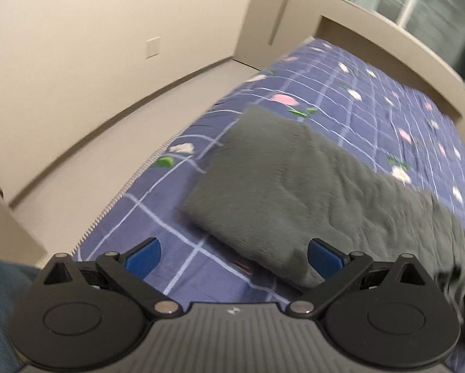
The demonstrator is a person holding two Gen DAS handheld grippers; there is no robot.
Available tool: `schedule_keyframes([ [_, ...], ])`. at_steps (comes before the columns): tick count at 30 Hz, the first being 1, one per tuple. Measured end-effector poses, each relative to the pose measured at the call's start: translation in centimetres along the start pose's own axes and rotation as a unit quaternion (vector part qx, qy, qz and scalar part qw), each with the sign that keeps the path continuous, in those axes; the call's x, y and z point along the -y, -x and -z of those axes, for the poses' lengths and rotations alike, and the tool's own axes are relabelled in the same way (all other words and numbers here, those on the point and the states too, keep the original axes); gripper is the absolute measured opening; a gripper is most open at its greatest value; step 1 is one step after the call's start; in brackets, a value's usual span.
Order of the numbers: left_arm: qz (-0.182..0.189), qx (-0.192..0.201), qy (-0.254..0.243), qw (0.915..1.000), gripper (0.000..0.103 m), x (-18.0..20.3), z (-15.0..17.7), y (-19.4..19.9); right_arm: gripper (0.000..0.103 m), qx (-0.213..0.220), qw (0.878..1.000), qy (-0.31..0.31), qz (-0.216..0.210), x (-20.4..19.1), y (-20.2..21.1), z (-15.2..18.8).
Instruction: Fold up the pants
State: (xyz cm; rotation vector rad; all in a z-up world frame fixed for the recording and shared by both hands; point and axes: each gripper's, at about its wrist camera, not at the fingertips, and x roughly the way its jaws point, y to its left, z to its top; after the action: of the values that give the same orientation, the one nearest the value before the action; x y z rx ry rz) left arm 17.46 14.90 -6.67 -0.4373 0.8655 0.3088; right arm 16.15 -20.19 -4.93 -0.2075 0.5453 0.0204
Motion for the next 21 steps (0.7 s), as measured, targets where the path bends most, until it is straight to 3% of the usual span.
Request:
schedule_keyframes([
  [3, 0.039, 0.006, 0.036, 0.9985, 0.102, -1.7, 0.1, -0.6, 0.102, -0.011, 1.0, -0.005, 0.01, -0.7, -0.6, 0.4],
  [6, 0.046, 0.028, 0.037, 0.9979, 0.102, -1.7, 0.2, -1.0, 0.102, -0.018, 1.0, -0.011, 0.019, -1.1, -0.8, 0.6],
  [11, 0.037, 0.052, -0.033, 0.9974, 0.102, 1.4, 0.7, -0.9, 0.102, -0.024, 0.999, 0.004, 0.036, -1.9, -1.0, 0.5],
  [17, 0.023, 0.131, -0.126, 0.9831, 0.102, 5.1, 1.3, 1.5, 0.102, -0.031, 0.998, 0.021, 0.047, -2.5, -1.2, 0.3],
  [21, 0.031, 0.135, -0.153, 0.9786, 0.102, 6.0, 1.2, 1.8, 0.102, -0.036, 0.998, 0.03, 0.051, -2.9, -1.4, 0.0],
])
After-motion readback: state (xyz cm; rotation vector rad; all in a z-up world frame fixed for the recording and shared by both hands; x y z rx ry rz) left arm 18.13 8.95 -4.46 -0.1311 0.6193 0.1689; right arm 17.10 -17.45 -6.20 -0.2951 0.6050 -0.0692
